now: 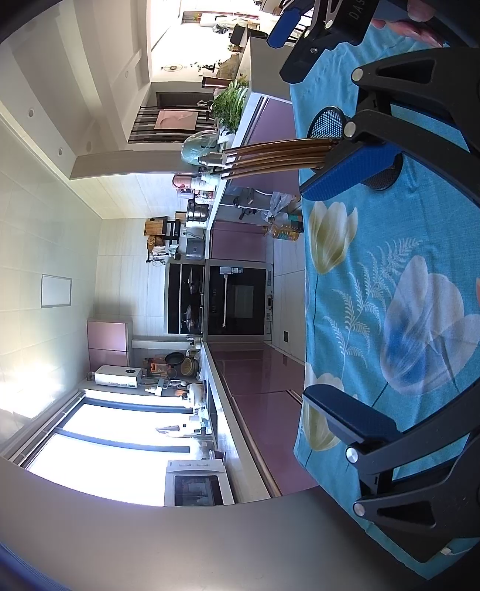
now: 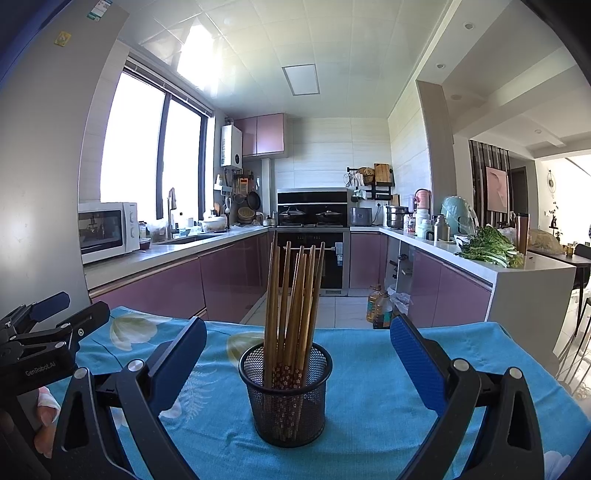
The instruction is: Organize utensils
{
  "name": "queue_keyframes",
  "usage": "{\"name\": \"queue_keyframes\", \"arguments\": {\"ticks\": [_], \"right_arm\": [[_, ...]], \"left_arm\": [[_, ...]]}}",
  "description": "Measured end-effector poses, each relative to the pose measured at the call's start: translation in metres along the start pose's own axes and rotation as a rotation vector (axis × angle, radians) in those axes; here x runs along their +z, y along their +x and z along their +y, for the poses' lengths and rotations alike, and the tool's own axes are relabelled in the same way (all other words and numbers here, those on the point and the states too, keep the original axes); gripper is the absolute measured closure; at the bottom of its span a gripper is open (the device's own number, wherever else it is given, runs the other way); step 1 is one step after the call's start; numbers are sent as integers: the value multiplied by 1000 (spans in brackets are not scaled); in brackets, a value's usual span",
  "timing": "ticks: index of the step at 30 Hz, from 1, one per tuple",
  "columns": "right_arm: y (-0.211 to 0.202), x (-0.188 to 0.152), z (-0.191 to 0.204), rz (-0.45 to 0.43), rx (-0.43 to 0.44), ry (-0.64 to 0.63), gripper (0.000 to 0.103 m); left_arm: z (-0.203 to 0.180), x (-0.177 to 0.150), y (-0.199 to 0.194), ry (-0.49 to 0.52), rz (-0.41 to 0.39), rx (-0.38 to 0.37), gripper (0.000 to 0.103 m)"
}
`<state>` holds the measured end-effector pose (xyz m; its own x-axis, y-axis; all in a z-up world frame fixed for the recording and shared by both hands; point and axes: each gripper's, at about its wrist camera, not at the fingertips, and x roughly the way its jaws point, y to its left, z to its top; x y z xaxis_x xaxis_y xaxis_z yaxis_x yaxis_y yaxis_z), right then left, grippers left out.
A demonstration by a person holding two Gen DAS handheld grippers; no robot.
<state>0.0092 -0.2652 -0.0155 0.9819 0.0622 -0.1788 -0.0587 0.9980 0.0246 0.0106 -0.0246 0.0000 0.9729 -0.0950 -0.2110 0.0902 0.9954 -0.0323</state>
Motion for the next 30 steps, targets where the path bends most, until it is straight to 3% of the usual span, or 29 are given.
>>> {"name": "queue_keyframes", "arguments": {"ticks": [30], "right_arm": [[2,0,0,4,-4,-1,7]], "left_arm": [[2,-1,1,-5,3,6,5]]}}
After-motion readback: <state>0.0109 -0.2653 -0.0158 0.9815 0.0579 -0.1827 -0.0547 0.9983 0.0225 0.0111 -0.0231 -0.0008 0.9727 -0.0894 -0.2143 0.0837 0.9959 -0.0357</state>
